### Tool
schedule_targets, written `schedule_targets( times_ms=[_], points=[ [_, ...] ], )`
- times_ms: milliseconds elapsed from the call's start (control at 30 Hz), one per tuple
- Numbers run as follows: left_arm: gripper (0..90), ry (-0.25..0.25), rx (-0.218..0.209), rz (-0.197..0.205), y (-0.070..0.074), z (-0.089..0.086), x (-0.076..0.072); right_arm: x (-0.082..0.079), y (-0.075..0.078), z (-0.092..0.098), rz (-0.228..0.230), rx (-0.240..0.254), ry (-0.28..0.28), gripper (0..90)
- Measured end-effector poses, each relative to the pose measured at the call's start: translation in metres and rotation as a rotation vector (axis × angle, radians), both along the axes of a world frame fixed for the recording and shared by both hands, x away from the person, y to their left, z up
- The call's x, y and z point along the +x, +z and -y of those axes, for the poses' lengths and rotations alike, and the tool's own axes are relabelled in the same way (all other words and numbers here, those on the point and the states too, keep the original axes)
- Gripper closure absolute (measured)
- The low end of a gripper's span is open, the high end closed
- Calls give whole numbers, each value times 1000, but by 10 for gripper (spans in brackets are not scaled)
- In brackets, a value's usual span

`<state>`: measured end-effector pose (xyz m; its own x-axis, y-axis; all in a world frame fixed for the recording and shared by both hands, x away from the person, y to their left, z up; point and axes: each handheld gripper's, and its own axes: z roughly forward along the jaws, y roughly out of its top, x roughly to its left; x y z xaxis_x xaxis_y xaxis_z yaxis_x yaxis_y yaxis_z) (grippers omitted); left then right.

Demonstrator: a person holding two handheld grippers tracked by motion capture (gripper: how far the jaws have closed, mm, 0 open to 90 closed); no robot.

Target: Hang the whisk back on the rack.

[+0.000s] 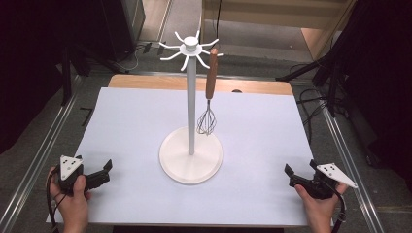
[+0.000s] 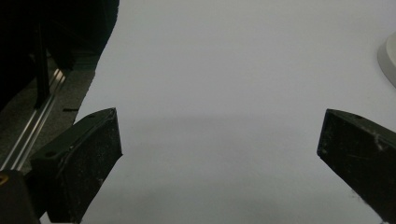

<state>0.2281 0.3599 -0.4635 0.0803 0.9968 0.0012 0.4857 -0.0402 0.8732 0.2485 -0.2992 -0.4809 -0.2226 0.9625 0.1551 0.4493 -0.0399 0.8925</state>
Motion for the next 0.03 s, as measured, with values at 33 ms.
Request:
schedule_targets(
  times_ms=[33],
  points=[
    [3,0,-1,2,0,0,0,0,0,0,0,0,0,35]
  ],
)
